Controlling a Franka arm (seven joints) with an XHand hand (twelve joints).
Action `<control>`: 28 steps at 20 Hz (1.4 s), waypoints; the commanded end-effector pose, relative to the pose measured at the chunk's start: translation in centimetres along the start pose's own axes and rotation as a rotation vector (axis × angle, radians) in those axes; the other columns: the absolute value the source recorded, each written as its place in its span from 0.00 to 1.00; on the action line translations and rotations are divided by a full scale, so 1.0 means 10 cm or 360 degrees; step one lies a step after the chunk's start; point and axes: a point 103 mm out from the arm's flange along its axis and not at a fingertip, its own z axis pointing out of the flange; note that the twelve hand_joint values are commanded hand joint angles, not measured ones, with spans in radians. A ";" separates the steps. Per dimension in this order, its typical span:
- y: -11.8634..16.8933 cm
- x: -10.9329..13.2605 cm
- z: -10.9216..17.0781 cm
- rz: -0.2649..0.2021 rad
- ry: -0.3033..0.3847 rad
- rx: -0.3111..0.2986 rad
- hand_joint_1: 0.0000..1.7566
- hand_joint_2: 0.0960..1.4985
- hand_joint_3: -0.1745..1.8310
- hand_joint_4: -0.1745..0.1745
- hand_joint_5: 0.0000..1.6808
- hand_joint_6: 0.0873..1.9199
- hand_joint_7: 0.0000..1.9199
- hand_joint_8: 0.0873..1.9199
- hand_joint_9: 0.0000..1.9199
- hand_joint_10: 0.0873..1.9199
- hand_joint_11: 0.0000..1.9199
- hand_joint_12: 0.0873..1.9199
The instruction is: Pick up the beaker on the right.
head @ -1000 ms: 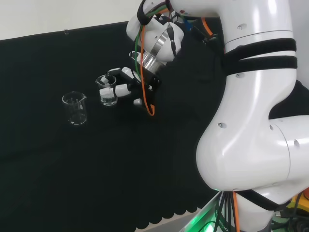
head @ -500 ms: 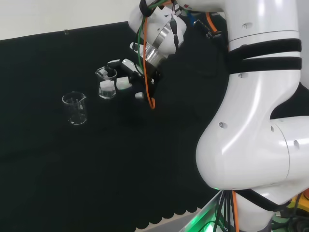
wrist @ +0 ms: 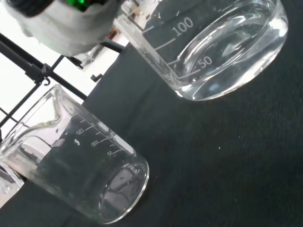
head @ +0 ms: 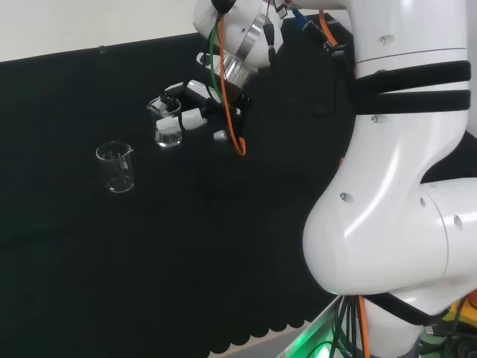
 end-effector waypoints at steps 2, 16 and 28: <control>-0.08 0.11 -0.10 -0.0001 -0.0049 0.0044 0.63 0.71 0.00 0.90 0.74 0.29 0.76 0.01 0.71 0.03 0.49 0.50; -0.25 0.33 -0.19 0.0009 -0.0171 0.0192 0.64 0.72 0.00 0.70 0.71 0.33 0.78 0.00 0.74 0.01 0.54 0.46; -0.36 0.60 -0.21 -0.0015 -0.0219 0.0265 0.64 0.72 0.00 0.68 0.72 0.33 0.79 0.00 0.74 0.01 0.55 0.46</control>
